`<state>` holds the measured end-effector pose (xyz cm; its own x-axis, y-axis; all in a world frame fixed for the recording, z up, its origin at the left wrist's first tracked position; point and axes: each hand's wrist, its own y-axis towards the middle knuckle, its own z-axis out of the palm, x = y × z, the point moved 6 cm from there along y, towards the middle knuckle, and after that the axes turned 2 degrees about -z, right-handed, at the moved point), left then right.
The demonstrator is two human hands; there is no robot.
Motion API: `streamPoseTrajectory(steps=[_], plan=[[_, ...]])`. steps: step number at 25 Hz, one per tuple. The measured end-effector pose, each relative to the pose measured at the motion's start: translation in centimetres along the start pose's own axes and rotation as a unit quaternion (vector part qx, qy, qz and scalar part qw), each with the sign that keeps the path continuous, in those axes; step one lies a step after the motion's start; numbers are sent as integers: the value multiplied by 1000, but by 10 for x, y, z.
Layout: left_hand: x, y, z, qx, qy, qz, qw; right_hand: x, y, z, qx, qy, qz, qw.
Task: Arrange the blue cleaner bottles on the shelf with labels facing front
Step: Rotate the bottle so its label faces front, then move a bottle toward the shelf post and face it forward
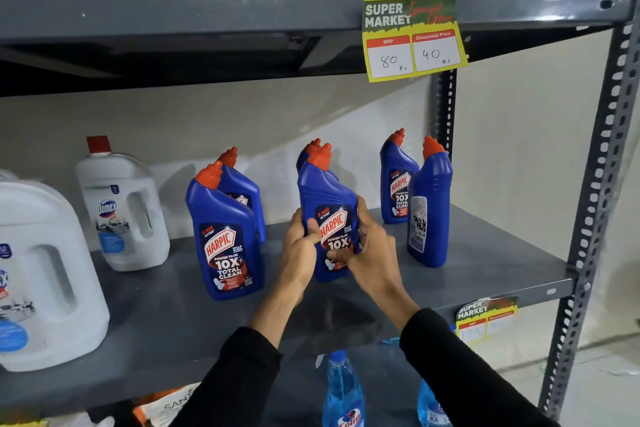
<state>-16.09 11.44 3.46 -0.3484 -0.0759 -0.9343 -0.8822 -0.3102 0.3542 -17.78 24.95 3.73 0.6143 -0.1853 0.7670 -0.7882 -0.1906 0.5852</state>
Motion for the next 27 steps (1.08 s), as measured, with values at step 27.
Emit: streamPoseTrajectory(steps=[27], plan=[[38, 18, 152, 98, 33, -123, 987, -60, 1, -120, -147, -106, 38, 983]])
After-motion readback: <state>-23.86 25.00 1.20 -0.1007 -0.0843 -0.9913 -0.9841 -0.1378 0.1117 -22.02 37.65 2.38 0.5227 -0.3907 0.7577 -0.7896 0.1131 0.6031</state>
